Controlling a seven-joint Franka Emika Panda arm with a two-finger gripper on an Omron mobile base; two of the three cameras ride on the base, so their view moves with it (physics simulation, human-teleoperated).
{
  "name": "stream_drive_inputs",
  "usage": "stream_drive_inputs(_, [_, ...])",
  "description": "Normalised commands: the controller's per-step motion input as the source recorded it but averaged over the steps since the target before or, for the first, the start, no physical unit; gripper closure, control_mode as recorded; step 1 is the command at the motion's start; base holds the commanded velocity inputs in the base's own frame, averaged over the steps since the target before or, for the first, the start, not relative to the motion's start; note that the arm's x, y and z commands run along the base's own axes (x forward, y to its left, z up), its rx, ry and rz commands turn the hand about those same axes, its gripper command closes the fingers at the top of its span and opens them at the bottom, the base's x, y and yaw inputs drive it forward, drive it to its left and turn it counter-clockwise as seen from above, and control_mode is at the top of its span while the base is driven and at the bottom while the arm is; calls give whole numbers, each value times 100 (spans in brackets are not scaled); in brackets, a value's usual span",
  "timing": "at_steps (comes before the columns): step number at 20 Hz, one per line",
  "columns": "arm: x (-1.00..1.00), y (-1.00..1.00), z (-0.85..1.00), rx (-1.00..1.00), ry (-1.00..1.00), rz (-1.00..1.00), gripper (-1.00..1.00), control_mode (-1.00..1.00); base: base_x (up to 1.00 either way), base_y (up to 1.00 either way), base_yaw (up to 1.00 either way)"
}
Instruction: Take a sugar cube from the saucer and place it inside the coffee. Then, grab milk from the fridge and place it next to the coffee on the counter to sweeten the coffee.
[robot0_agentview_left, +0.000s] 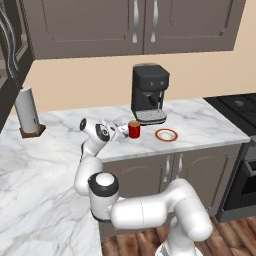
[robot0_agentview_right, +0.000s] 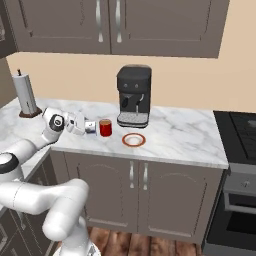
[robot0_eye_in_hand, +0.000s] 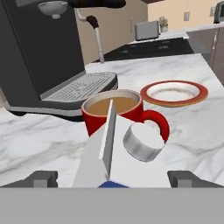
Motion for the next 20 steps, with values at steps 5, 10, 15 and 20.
stream_drive_inputs(5, [0,0,52,0,0,0,-100,-100,0,0,0])
stream_drive_inputs(10, [-4,0,59,0,0,0,-100,-100,0,0,0])
stream_drive_inputs(15, [-52,-10,69,0,-6,0,-100,-100,0,0,0])
stream_drive_inputs(20, [-100,-61,61,5,-13,-5,-100,-100,0,0,0])
